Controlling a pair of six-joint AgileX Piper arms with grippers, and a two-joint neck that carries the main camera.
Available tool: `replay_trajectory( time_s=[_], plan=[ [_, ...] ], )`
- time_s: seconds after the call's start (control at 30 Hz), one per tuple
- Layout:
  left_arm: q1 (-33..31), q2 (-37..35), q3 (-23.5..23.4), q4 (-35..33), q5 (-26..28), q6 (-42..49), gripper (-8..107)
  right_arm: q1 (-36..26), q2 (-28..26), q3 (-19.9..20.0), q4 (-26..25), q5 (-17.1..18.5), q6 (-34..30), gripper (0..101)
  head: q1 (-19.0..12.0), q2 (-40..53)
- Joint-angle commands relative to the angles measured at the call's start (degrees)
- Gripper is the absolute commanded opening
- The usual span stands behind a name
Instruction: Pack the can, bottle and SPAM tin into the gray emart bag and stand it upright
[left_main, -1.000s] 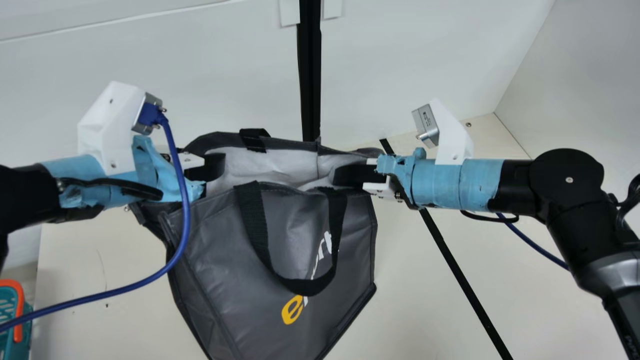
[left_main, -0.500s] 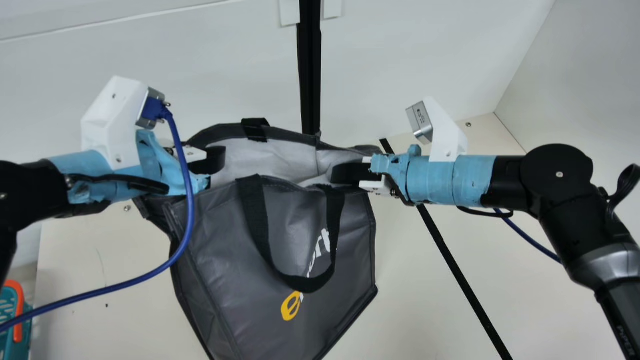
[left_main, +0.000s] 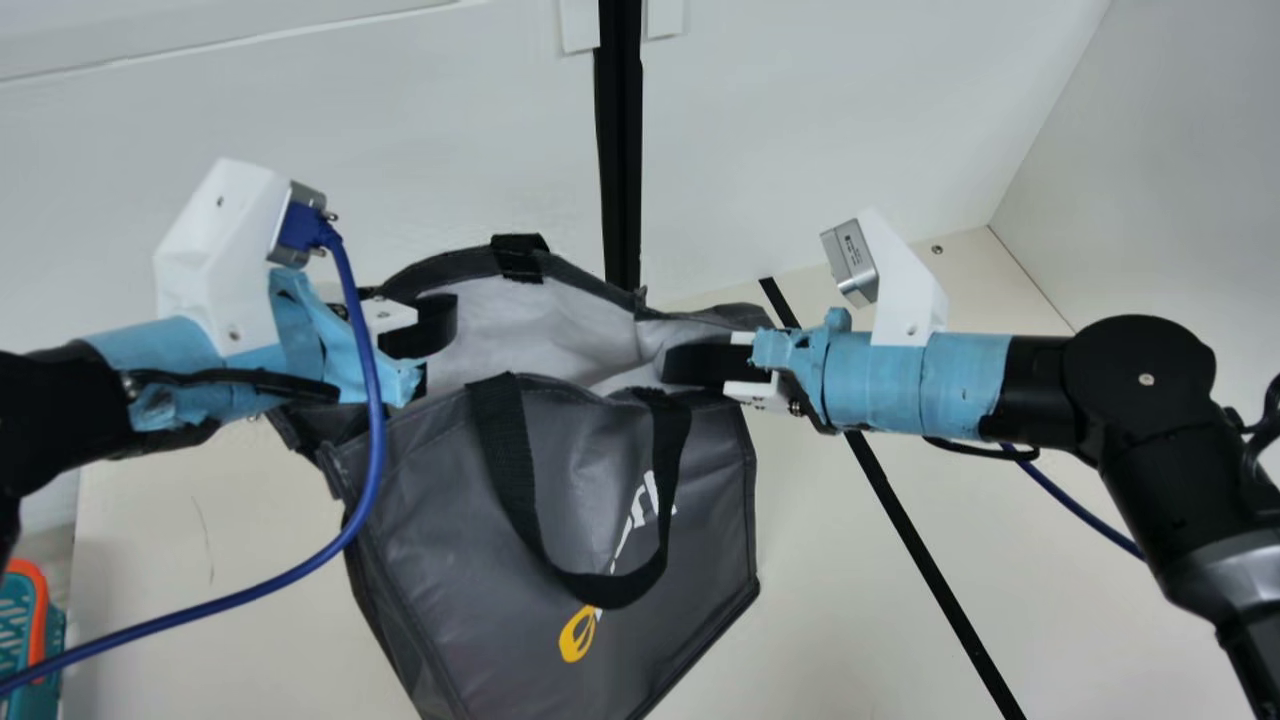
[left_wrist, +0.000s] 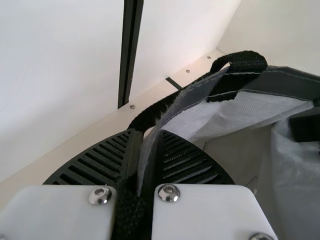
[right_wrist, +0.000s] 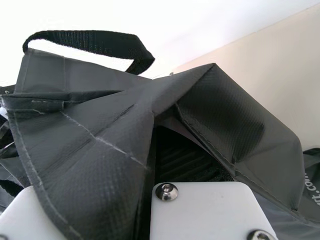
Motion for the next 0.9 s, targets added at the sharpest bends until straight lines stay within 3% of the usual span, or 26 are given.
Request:
replay_trajectory(
  time_s=[0.0, 0.33, 0.7, 0.73, 0.87],
  plan=[
    [0.00, 0.00, 0.00, 0.00, 0.00, 0.00, -8, 0.00, 0.00, 0.00, 0.00, 0.00, 0.00, 0, -1.30, -0.05],
    [0.00, 0.00, 0.00, 0.00, 0.00, 0.00, -8, 0.00, 0.00, 0.00, 0.00, 0.00, 0.00, 0, -1.30, -0.05],
    [0.00, 0.00, 0.00, 0.00, -0.21, 0.00, 29, 0.00, 0.00, 0.00, 0.00, 0.28, 0.00, 0, -1.30, -0.05],
    [-0.35, -1.97, 2.46, 0.09, -0.82, -0.02, 32, 0.00, 0.00, 0.00, 0.00, 0.40, 0.00, 0, -1.30, -0.05],
    [-0.30, -2.95, 3.20, -1.39, -1.58, 1.03, 45, 0.00, 0.00, 0.00, 0.00, 0.71, 0.00, 0, -1.30, -0.05]
  ],
)
